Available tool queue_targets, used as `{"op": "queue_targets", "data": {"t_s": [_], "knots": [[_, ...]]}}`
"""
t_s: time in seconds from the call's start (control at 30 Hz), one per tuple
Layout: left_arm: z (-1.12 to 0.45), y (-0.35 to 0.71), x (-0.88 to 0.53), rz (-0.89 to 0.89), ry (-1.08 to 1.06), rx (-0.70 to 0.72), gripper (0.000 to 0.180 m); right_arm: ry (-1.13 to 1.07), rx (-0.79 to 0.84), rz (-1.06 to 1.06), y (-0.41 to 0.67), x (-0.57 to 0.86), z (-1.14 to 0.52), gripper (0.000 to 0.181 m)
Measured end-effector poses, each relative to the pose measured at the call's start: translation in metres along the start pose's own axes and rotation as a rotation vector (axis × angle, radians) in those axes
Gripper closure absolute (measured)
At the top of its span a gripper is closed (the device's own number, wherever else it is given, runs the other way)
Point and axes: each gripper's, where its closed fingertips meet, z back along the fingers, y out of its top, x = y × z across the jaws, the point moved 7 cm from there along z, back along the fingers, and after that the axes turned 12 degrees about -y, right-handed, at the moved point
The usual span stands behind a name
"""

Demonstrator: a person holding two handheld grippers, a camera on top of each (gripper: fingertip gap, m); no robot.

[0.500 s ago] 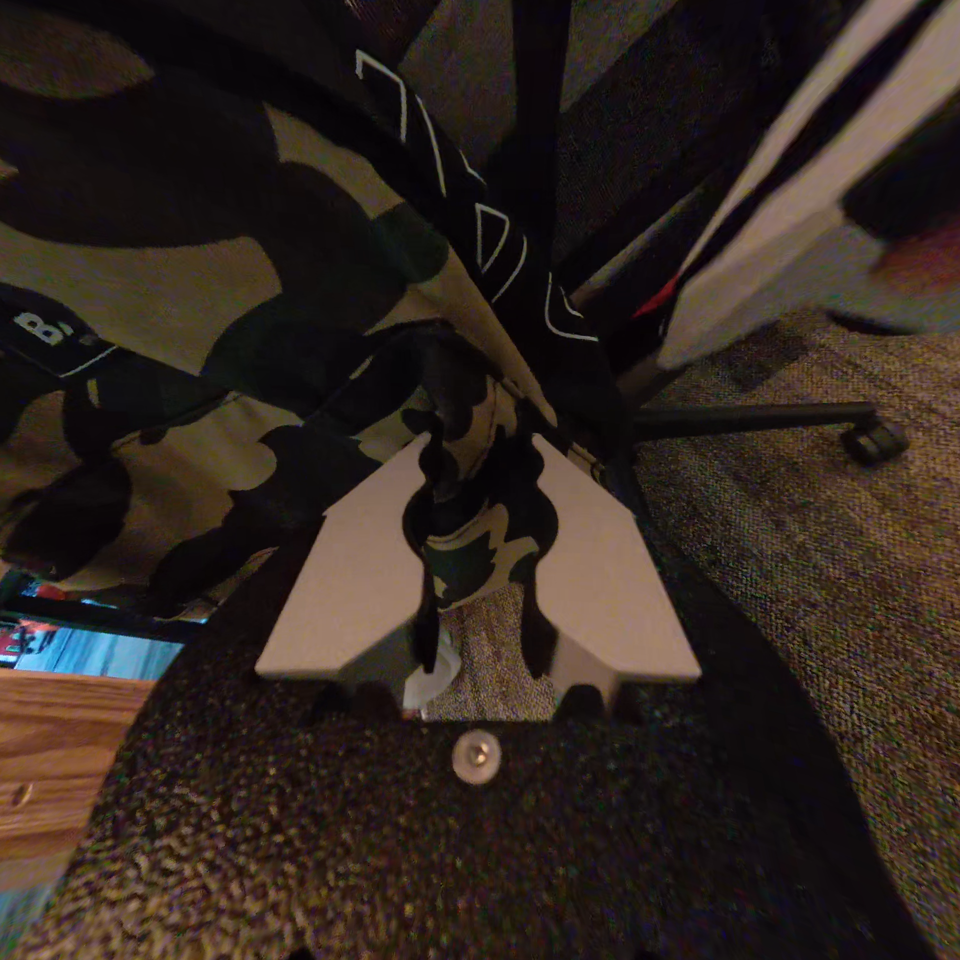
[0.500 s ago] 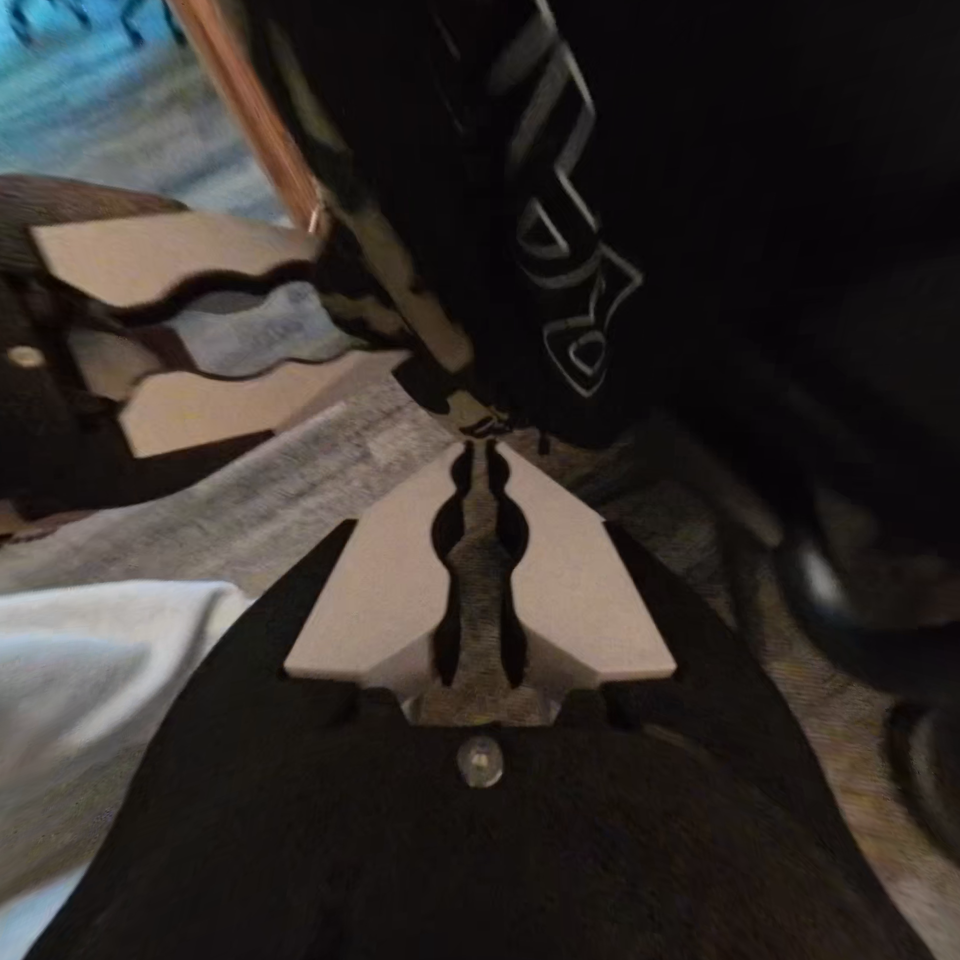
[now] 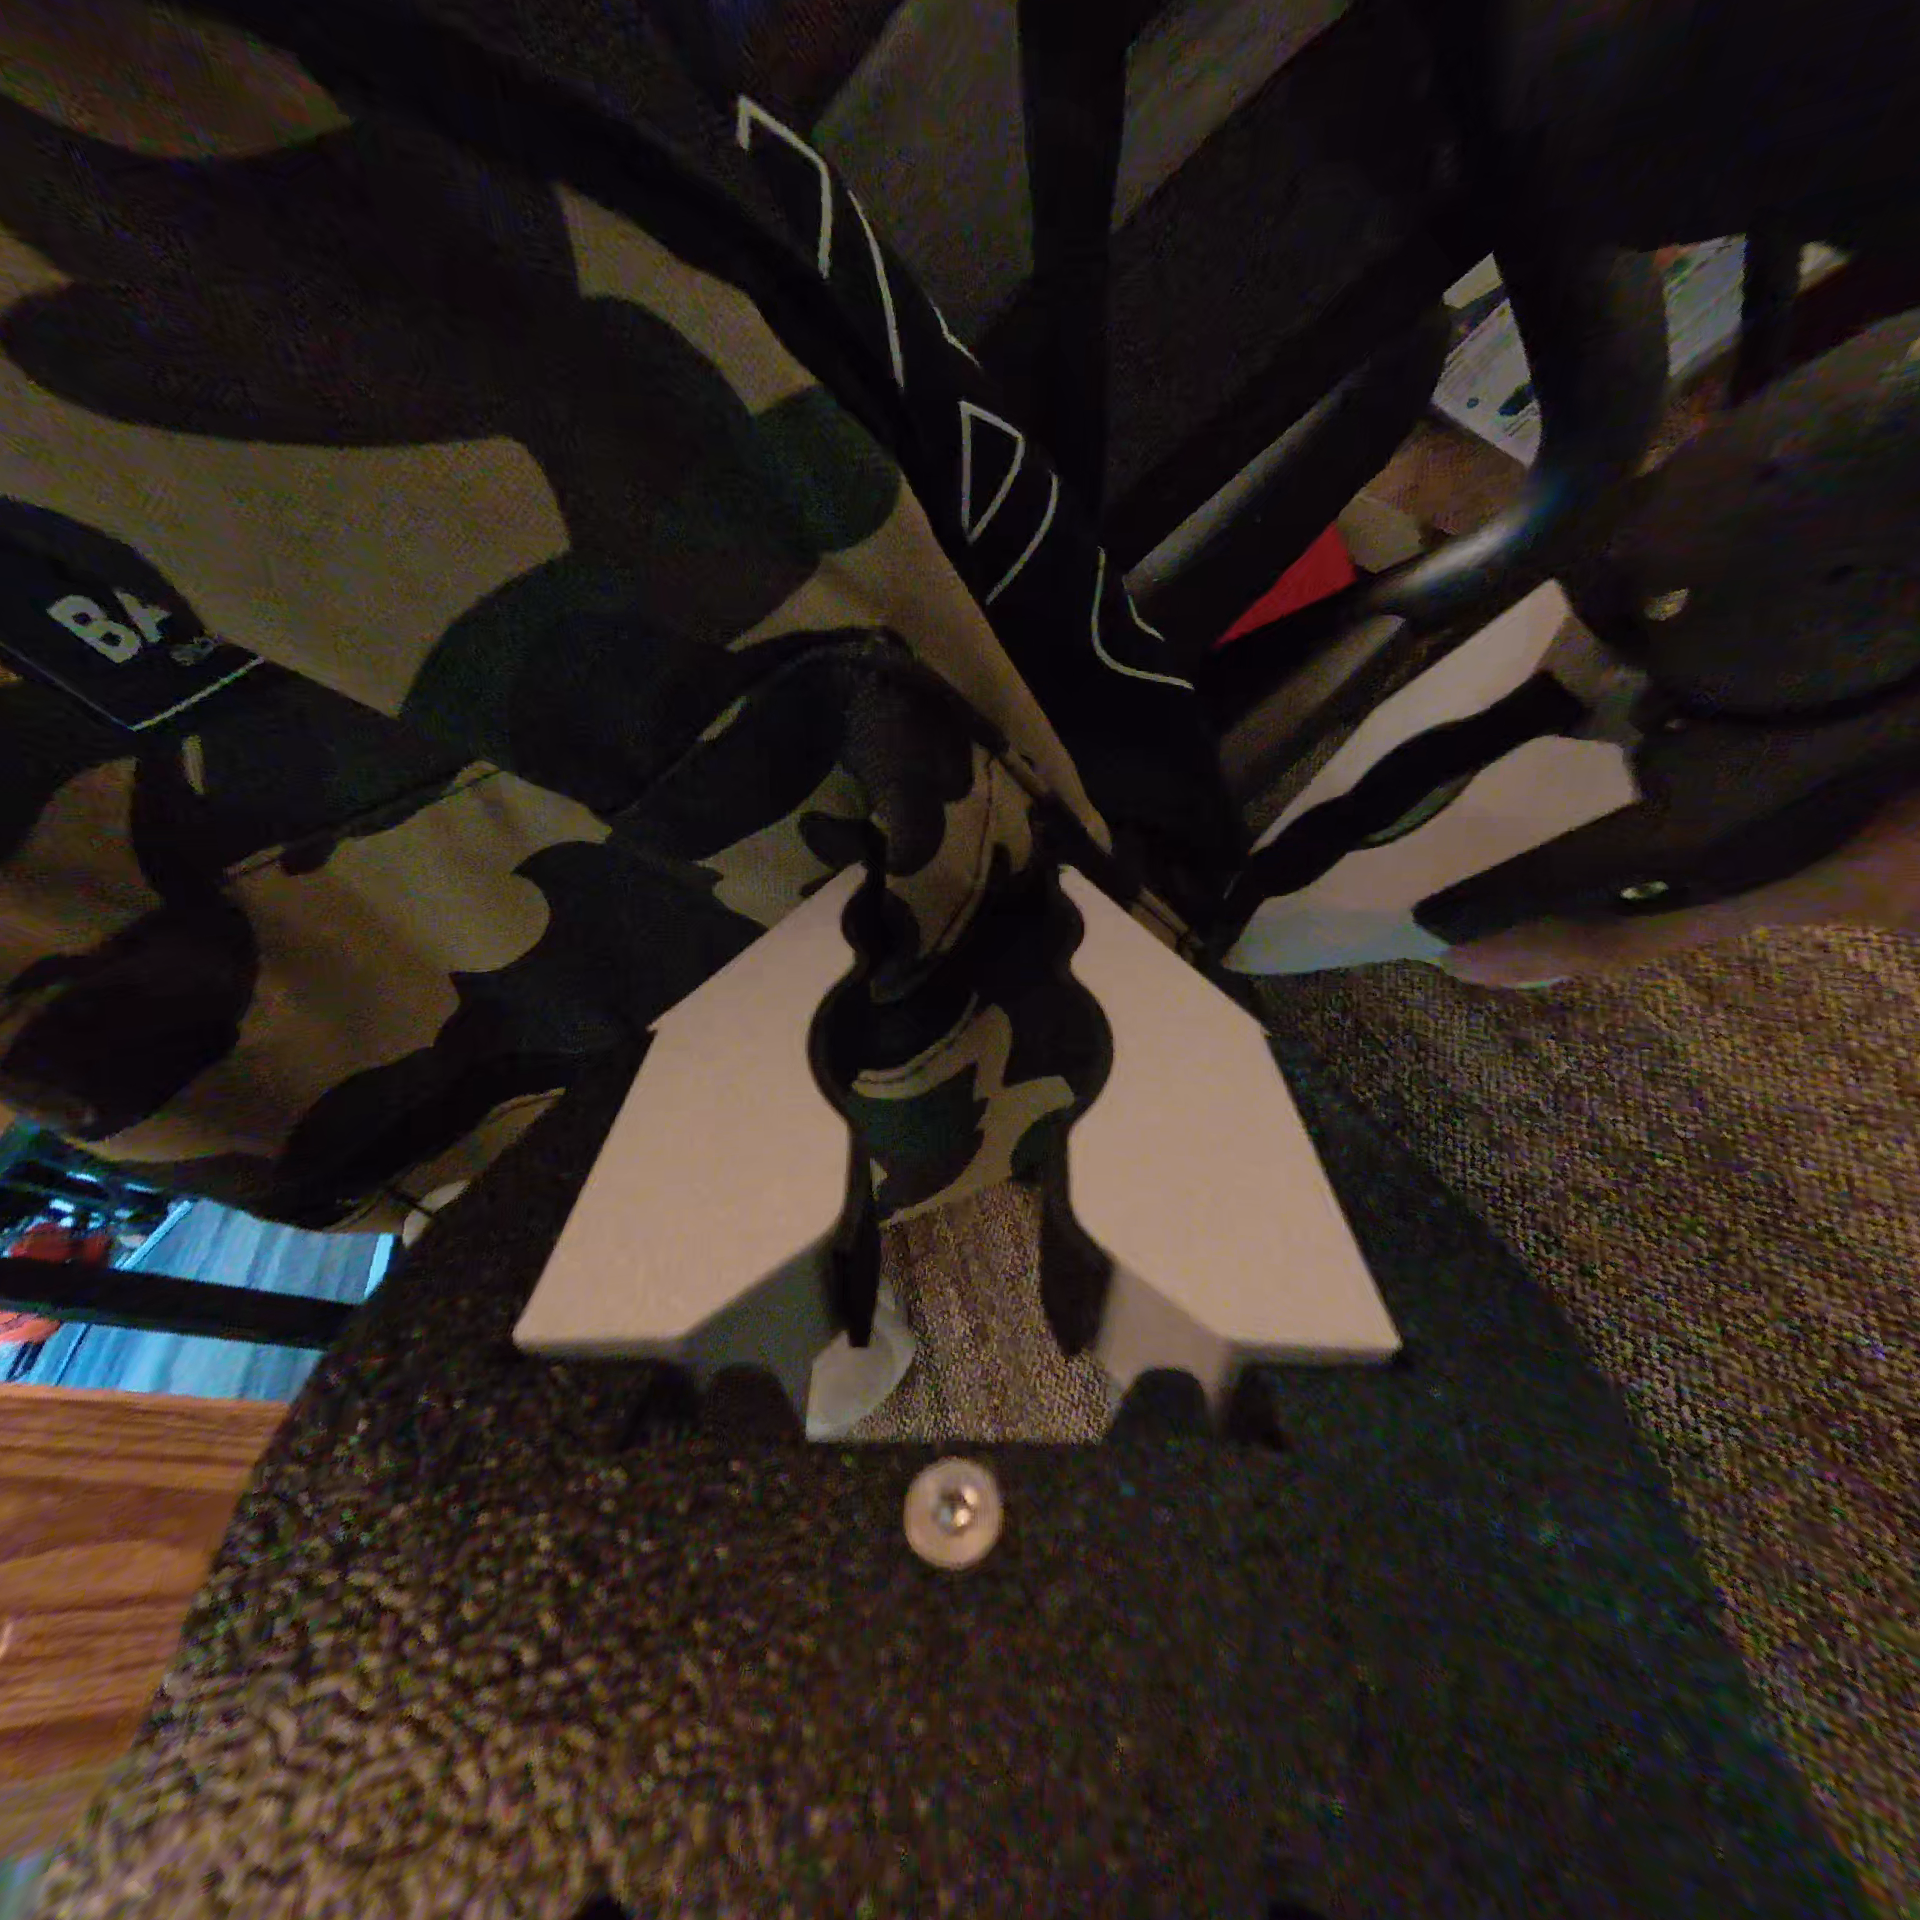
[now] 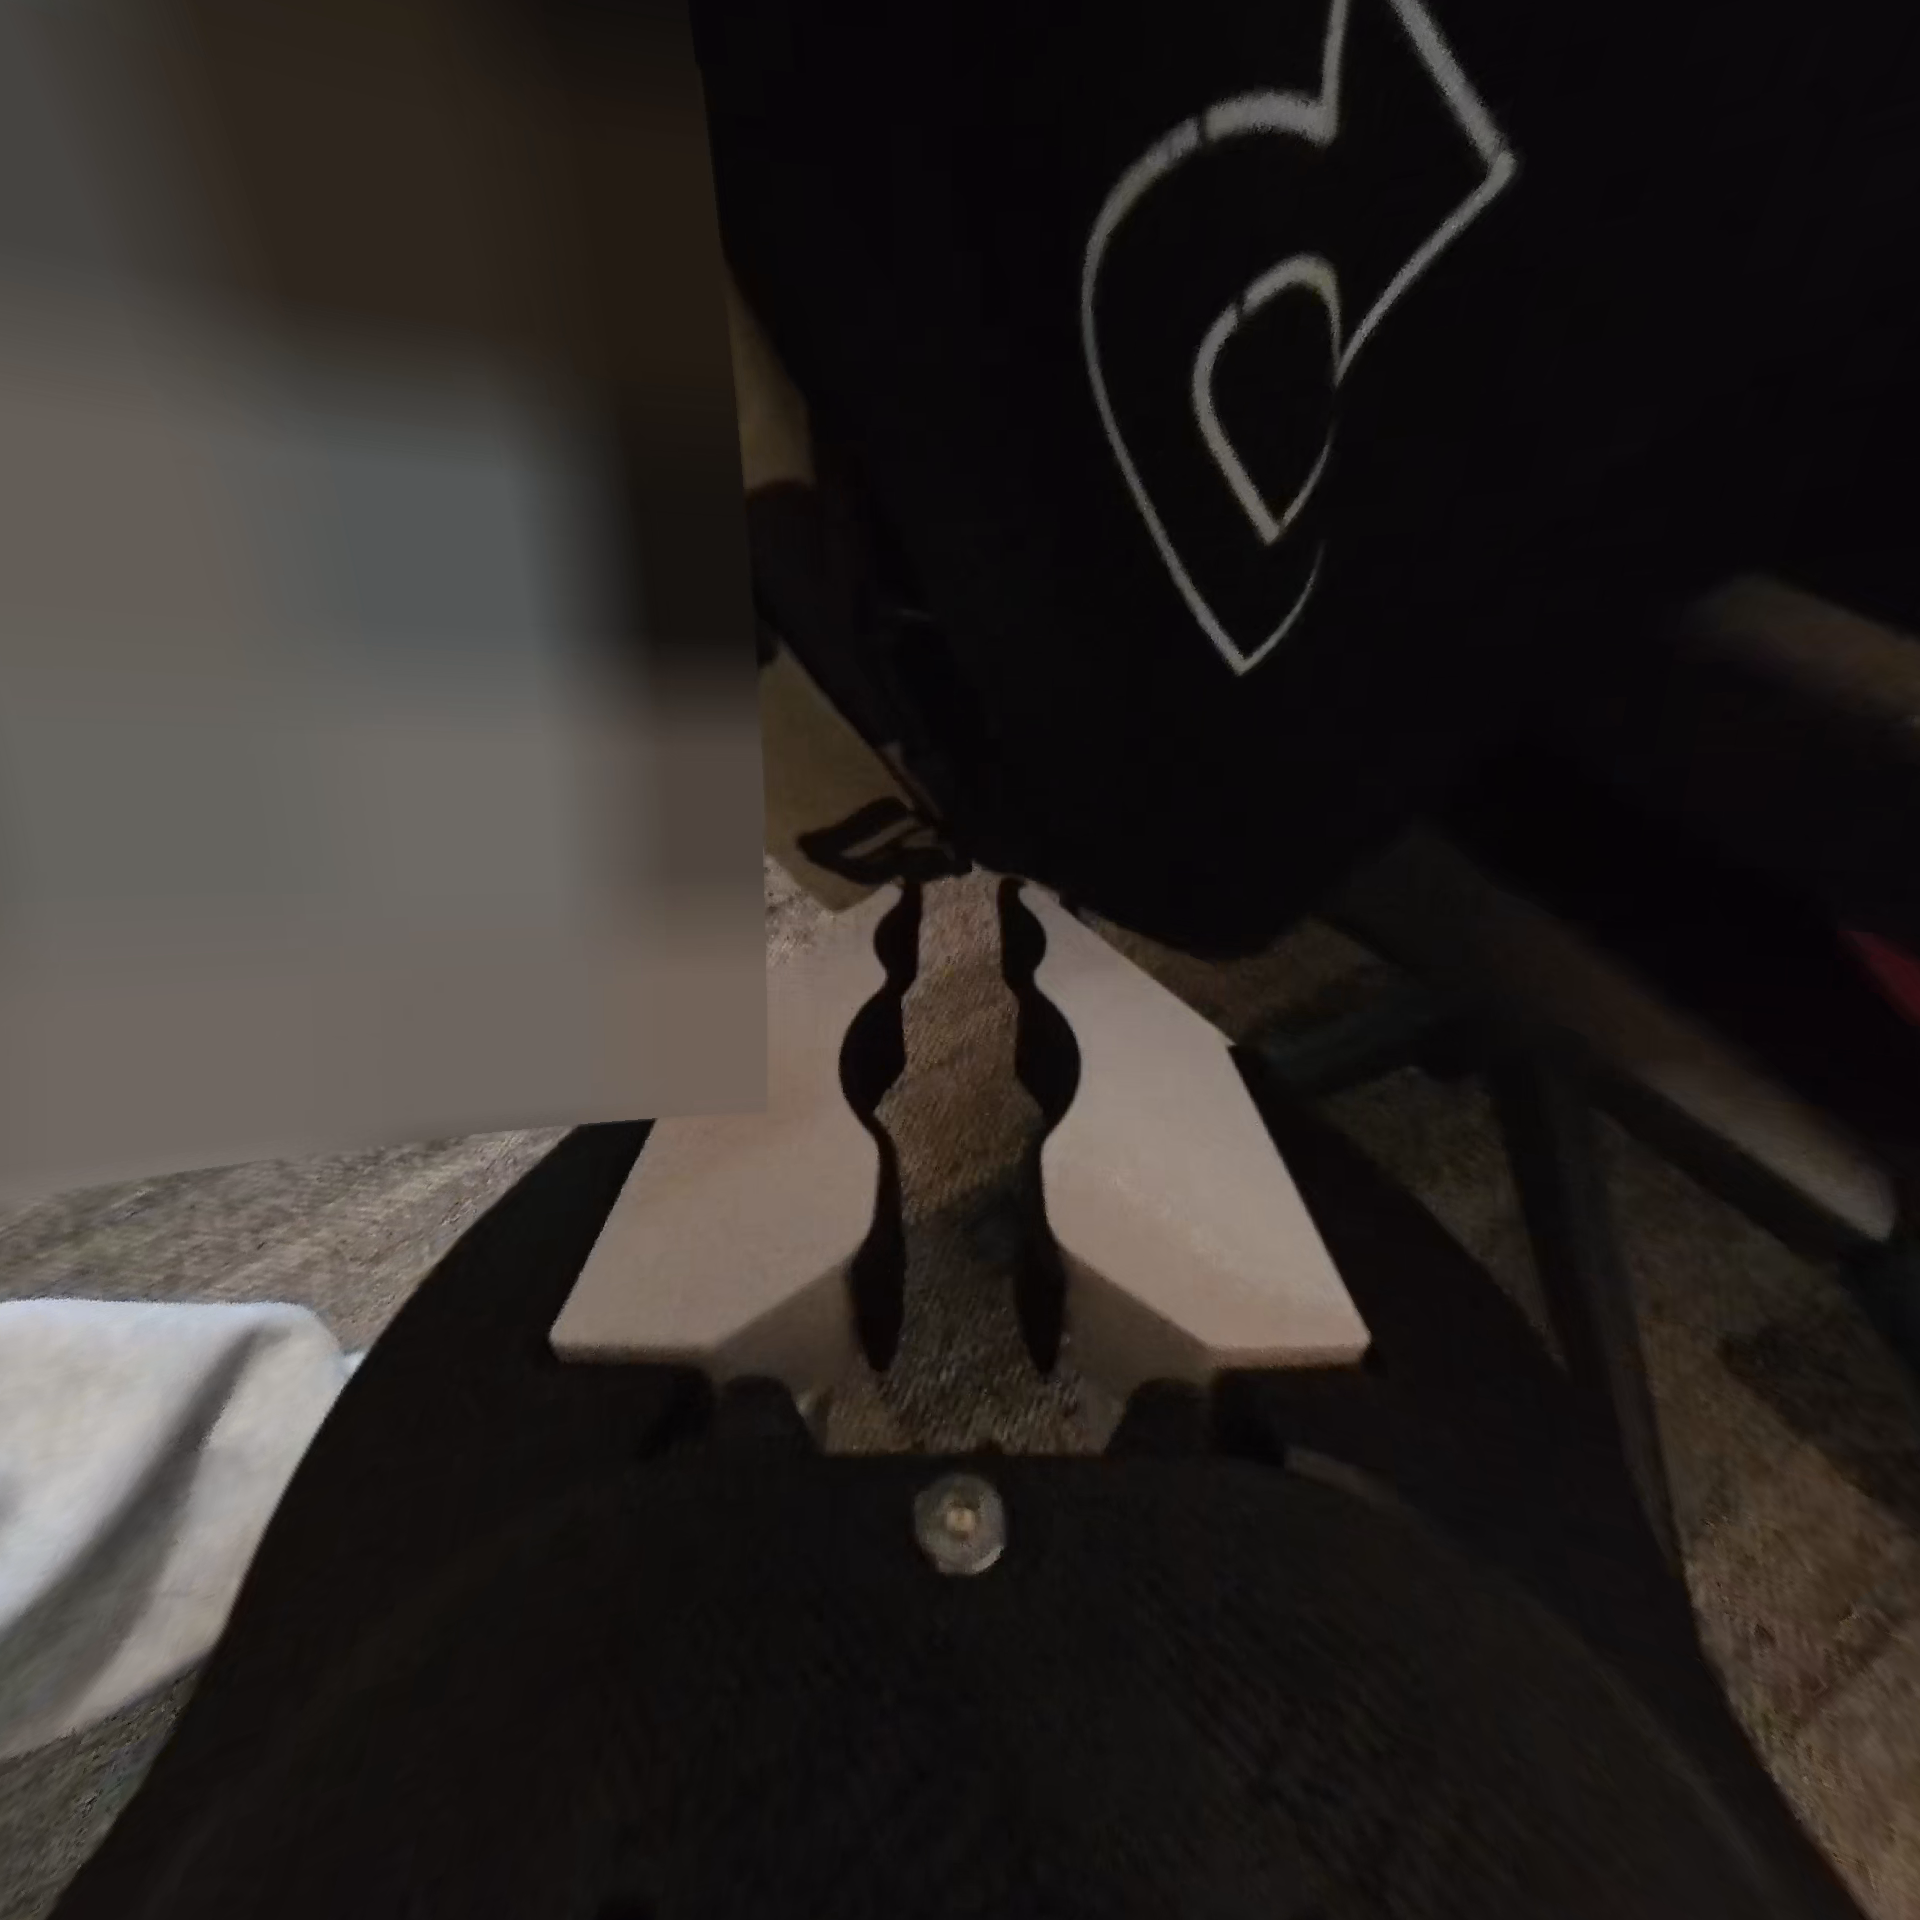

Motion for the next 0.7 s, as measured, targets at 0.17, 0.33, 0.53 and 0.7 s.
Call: {"op": "queue_targets", "data": {"t_s": [0.17, 0.33, 0.53, 0.7], "knots": [[0.004, -0.003, 0.000, -0.011, -0.010, 0.003, 0.153, 0.093, 0.081, 0.003, 0.010, -0.002, 0.003, 0.159], [0.005, -0.004, -0.002, -0.013, -0.024, 0.008, 0.153, 0.149, 0.099, 0.044, 0.015, -0.002, -0.004, 0.169], [0.008, -0.003, 0.000, -0.039, -0.053, 0.022, 0.153, 0.288, 0.042, -0.007, 0.012, 0.000, 0.009, 0.176], [0.010, -0.004, -0.001, -0.026, -0.063, 0.029, 0.154, 0.367, -0.034, -0.037, 0.018, 0.005, 0.025, 0.176]]}}
